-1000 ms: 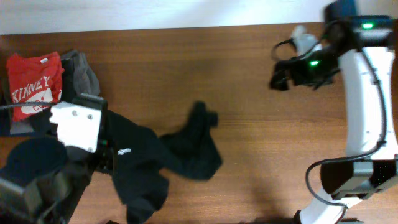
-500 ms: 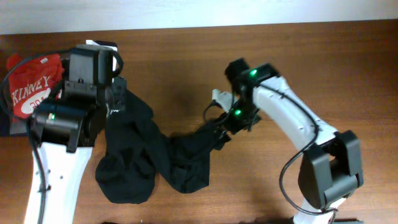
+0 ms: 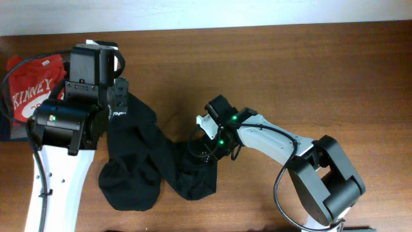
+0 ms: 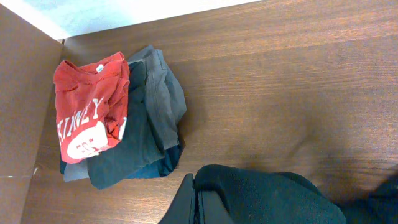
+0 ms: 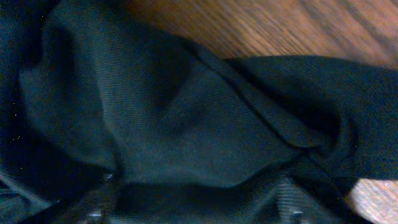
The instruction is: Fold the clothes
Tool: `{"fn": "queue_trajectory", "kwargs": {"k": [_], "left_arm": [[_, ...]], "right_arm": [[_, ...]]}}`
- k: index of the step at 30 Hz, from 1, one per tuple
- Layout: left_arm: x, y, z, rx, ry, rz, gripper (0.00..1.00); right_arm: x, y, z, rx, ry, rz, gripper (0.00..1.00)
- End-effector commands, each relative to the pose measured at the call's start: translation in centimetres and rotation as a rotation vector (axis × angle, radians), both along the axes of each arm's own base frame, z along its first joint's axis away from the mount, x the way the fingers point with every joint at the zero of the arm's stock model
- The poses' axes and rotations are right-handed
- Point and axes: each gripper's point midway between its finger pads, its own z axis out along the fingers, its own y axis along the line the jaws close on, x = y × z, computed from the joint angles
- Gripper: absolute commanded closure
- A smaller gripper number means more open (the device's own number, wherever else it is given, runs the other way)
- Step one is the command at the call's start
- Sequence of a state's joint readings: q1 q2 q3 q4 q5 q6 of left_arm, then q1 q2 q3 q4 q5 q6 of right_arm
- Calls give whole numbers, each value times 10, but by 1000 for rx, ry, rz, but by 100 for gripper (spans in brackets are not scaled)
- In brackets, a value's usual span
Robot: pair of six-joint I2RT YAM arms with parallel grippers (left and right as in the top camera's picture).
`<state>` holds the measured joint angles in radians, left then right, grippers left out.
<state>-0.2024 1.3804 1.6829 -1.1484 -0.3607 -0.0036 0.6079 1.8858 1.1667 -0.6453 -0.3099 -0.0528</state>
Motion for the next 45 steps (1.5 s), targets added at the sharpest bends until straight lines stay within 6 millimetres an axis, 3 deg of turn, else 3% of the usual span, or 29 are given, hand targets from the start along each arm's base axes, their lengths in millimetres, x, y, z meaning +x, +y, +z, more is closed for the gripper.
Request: {"fn": "queue_trajectory", "kwargs": {"k": [1,2,4,7,10,11,12,13,14,15,17,19,20,21,26,30,32,37,41,42,45], "left_arm": [[-3,6,6,10,-17,21,100],[-4,6,6,10,-16,21,100],[-5,5,5,9,-10,19,100],[-5,-4,2,-30,5,-18,100],[-5,-12,0,-68,13,-53,100],[-5,-13,0,-70,13,-54,100],[-5,-13,-1,-70,14,-55,99],[-5,-13,-1,-71,14,-55,100],[-5,-14,-1,-73,15,-57,100],[-5,-16,-1,-83,17,-67,100],[-5,-20,-2,-103,21,-84,100],[-5,-21,-2,-105,22,-86,100],[-5,-21,-2,-105,22,-86,100],[-5,-21,-2,-104,22,-86,100],[-5,-20,-2,-102,21,-83,100],[-3,-19,0,-98,8,-79,100],[-3,-19,0,-98,8,-79,100],[-3,-19,0,-98,8,-79,100],[-3,-19,0,-98,9,-79,100],[-3,-19,0,-98,9,-79,100],[-3,-19,0,-98,9,-79,100]], "right_arm": [[-3,-9,-21,-71,38,-70,57],[2,-16,-24,-112,22,-110,69],[28,-51,-27,-279,-92,-273,80],[69,-91,-13,-378,-205,-425,85],[110,-122,12,-363,-248,-550,85],[133,-142,33,-347,-269,-622,85],[161,-167,67,-313,-293,-707,76],[166,-171,76,-296,-294,-721,63],[178,-178,106,-238,-292,-727,50],[180,-178,121,-205,-278,-723,46],[168,-166,137,-138,-203,-663,44],[136,-141,142,-71,-81,-496,41],[103,-124,137,-64,19,-346,38],[88,-117,131,-77,57,-274,36],[36,-87,99,-132,157,-53,28],[13,-66,70,-139,184,19,23],[-4,-41,53,-64,212,63,23],[-19,-10,24,-32,186,74,23],[-24,12,17,-14,139,96,25],[-24,15,17,-15,128,105,28],[-20,14,15,-47,109,64,59]]}}
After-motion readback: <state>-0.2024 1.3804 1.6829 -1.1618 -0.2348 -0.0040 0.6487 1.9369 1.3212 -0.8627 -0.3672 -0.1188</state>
